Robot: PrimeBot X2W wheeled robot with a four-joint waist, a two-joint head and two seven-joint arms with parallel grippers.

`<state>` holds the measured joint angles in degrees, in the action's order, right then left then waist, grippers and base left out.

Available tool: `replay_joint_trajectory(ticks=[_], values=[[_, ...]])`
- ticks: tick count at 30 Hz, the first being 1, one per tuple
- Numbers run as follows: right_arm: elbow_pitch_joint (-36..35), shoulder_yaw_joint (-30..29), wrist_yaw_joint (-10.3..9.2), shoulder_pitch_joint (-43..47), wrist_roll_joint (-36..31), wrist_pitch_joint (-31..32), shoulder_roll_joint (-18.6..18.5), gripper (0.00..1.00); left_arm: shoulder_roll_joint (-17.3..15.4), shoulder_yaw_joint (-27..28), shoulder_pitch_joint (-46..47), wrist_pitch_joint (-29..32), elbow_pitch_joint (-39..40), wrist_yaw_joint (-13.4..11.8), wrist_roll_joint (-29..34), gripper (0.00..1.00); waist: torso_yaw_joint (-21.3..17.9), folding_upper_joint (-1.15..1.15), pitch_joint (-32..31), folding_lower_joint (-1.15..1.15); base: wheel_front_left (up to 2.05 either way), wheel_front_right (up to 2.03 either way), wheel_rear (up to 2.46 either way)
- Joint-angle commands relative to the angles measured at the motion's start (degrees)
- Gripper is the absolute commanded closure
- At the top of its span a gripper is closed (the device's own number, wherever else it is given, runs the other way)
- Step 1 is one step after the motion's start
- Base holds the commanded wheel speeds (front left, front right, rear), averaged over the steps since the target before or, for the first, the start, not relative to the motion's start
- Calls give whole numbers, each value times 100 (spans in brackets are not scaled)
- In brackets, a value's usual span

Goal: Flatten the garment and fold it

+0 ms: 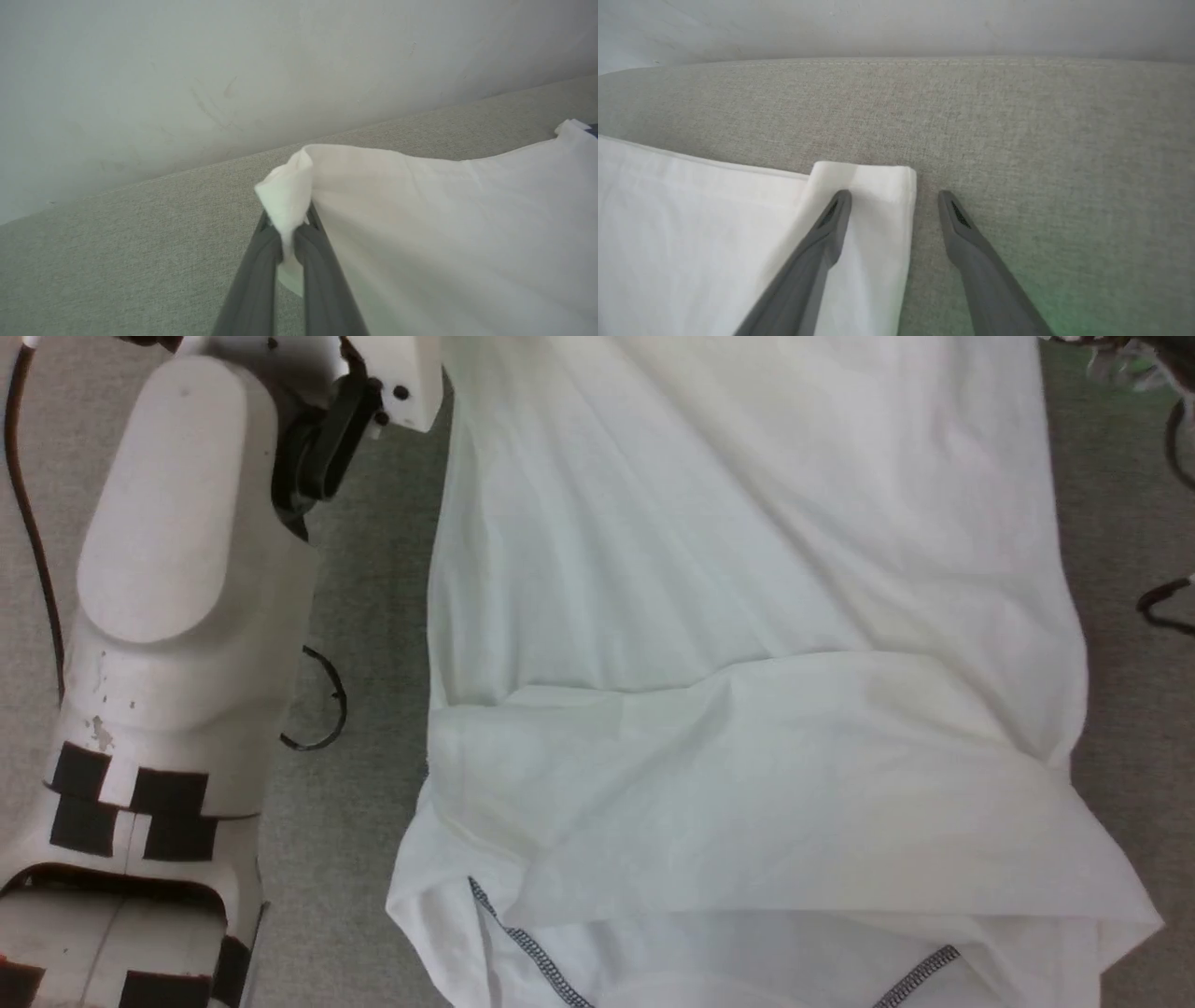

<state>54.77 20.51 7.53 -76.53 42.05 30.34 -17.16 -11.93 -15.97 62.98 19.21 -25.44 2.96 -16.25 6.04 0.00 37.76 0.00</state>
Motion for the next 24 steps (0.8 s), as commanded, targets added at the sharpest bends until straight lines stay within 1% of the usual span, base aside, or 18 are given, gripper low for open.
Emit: replay_joint_trajectory(ticks=[1, 4, 5, 6, 7, 8, 11, 13, 17, 24], values=[[159, 38, -4, 14, -17, 113, 17, 0, 19, 7, 69, -13, 24, -15, -32, 100, 223, 0, 190, 0, 0, 0, 0], [585, 92, -4, 89, 71, 515, 95, 0, 64, 15, -40, -90, -20, -35, -97, 100, 237, 0, 89, 0, 0, 0, 0], [704, 127, -4, 121, 89, 689, 105, 35, 69, 12, -71, -100, -41, -32, -115, 100, 233, 0, 63, 0, 0, 0, 0], [808, 157, -4, 153, 106, 842, 112, 76, 75, 8, -101, -124, -65, -32, -128, 100, 228, 0, 25, 0, 0, 0, 0], [917, 171, -4, 181, 136, 1011, 125, 100, 76, 1, -123, -137, -90, -30, -137, 100, 222, 0, -8, 0, 0, 0, 0], [994, 194, -4, 192, 159, 1169, 142, 100, 78, -3, -137, -139, -116, -24, -153, 100, 212, 0, -36, 0, 0, 0, 0], [880, 303, -4, 141, 101, 1021, 108, 100, 63, -6, -145, -151, -203, -13, -186, 100, 161, 0, -116, 0, 0, 0, 0], [649, 370, -4, 66, -21, 478, -5, 100, 47, 8, -140, -214, -264, -2, -211, 100, 114, 0, -203, 0, 0, 0, 0], [438, 404, -4, 27, -119, -412, -148, 100, -12, 38, -163, -454, -401, 19, -232, 100, -12, 0, -512, 0, 0, 0, 0], [128, 365, -4, 161, -2, -1549, -390, 100, -169, 115, -274, -895, -673, 44, -267, 100, -299, 0, -1280, 0, 0, 0, 0]])
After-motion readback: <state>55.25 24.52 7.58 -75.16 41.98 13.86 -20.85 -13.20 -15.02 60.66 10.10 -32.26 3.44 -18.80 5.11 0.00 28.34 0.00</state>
